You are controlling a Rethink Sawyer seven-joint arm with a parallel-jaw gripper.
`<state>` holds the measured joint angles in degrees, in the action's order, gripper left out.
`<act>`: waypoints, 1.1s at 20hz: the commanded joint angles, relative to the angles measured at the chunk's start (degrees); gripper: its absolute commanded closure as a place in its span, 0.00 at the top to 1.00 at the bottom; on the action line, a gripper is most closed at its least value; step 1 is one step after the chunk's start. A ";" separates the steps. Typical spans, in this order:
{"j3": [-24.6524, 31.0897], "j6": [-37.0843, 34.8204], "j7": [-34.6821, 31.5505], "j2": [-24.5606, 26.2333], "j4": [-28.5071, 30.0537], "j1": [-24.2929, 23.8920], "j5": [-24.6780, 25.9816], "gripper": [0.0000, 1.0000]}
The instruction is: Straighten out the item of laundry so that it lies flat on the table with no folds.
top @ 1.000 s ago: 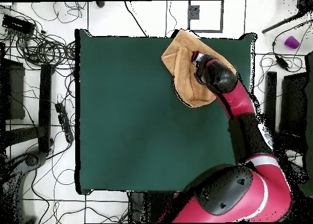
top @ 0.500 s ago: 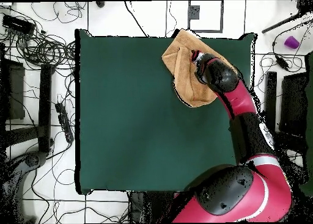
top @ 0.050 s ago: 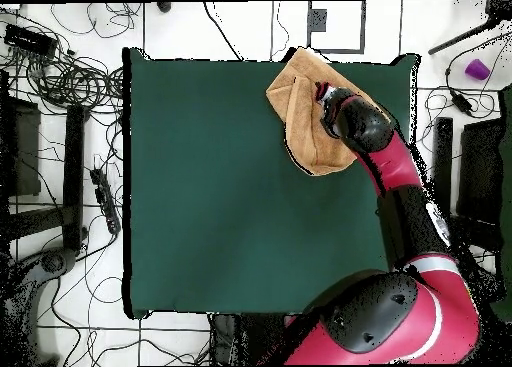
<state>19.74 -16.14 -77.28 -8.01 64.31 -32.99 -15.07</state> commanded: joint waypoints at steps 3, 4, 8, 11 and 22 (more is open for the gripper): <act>4.21 -2.67 -7.07 0.49 3.05 1.28 0.84 1.00; 3.93 -2.81 -7.50 0.20 3.03 1.82 0.69 1.00; 0.56 -2.89 -9.42 0.51 1.24 6.10 0.57 1.00; -4.15 -1.28 -11.42 1.74 -1.07 10.62 0.67 1.00; -4.04 -0.72 -12.08 2.25 1.48 13.02 -0.47 1.00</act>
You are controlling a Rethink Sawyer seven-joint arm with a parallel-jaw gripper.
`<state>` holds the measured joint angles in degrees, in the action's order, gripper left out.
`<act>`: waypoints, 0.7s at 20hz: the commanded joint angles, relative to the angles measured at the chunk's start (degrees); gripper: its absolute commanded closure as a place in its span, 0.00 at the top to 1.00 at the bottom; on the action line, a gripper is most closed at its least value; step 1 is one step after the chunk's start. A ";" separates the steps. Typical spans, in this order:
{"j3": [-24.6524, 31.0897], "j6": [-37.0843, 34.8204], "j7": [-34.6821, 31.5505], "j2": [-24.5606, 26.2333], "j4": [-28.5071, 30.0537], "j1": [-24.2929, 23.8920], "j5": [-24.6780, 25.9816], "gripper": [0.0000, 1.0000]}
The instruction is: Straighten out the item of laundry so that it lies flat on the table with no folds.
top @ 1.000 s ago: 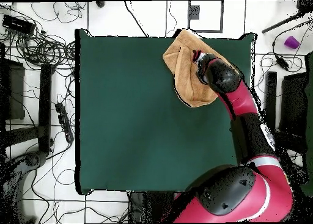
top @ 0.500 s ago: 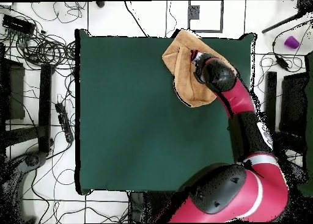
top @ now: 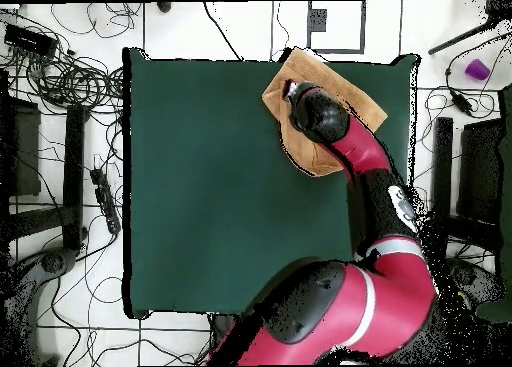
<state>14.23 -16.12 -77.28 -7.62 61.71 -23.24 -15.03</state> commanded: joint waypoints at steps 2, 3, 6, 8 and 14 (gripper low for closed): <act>1.95 -1.67 -11.74 1.29 4.49 2.85 -0.71 1.00; 2.25 -1.97 -11.59 0.80 4.99 2.61 -0.71 1.00; 4.20 -2.04 -11.26 -1.74 8.70 1.06 -0.49 1.00; 6.34 -1.32 -10.60 -3.69 12.35 -0.74 0.08 1.00; 9.42 -2.74 -9.96 -8.64 20.32 -4.76 0.05 1.00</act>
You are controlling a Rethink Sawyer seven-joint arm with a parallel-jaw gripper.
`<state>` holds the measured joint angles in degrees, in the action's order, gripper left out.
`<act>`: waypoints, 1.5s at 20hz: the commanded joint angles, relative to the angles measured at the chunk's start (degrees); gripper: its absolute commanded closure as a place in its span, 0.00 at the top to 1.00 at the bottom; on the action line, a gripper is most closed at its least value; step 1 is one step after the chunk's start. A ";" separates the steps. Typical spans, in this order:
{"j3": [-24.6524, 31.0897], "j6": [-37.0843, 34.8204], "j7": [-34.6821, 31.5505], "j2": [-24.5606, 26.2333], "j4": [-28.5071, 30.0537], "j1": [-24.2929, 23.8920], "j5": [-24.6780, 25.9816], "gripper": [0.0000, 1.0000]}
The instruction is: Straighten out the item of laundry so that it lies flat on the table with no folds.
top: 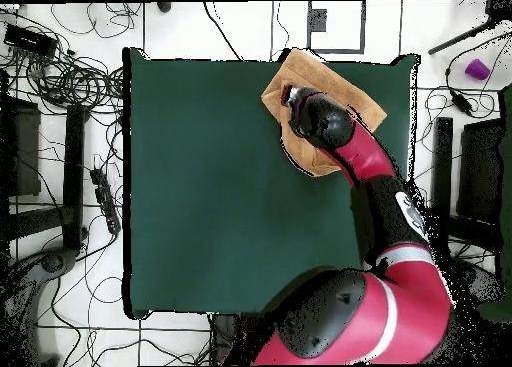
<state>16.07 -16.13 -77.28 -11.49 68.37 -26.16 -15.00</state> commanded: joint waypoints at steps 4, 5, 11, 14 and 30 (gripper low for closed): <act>7.87 -2.39 -10.77 -9.06 20.75 -3.54 0.52 1.00; 7.31 -1.42 -10.70 -9.28 21.25 -3.31 1.27 1.00; 6.63 4.91 -11.88 -5.90 19.01 -1.64 1.80 1.00; 6.70 5.86 -12.56 -4.18 16.49 -0.44 0.48 1.00; -1.51 -1.21 -10.13 7.93 -5.61 6.47 -3.79 1.00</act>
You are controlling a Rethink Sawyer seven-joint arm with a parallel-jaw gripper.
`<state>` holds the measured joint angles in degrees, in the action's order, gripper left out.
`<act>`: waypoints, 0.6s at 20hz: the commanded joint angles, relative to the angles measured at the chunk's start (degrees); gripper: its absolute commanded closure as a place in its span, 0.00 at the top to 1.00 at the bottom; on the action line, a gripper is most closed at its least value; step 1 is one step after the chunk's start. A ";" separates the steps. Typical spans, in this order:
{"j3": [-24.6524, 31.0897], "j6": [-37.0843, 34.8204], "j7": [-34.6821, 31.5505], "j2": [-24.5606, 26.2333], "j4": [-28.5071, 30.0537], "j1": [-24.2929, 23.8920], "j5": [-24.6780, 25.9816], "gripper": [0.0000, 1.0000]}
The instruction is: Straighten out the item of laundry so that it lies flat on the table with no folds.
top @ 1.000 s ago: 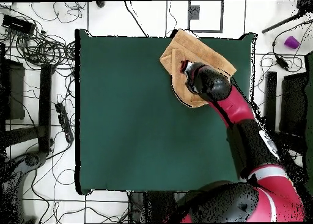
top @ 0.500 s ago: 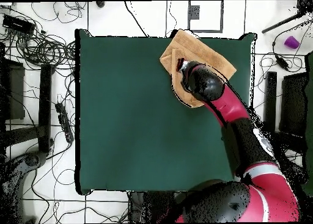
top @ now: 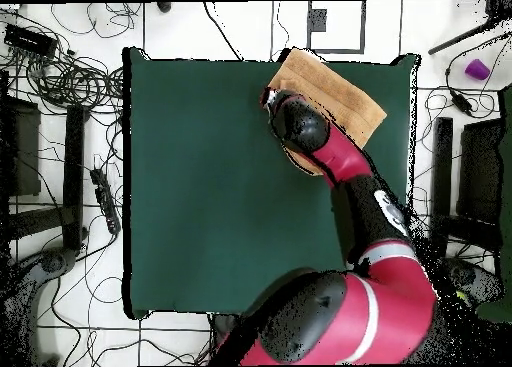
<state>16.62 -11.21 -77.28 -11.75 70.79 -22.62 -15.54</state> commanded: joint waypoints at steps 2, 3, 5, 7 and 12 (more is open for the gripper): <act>0.17 -8.31 -7.39 9.09 -9.41 0.86 -2.13 1.00; 1.58 -9.14 -5.74 8.86 -9.29 -0.48 -1.28 1.00; 4.12 -12.88 -2.72 7.90 -8.86 -3.32 -0.23 1.00; 5.03 -17.89 -1.50 6.35 -9.03 -5.09 -0.15 1.00; 4.14 -26.87 -4.31 1.50 -9.83 -5.63 -0.53 1.00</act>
<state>18.67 -27.94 -77.28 -8.91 62.14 -27.05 -15.42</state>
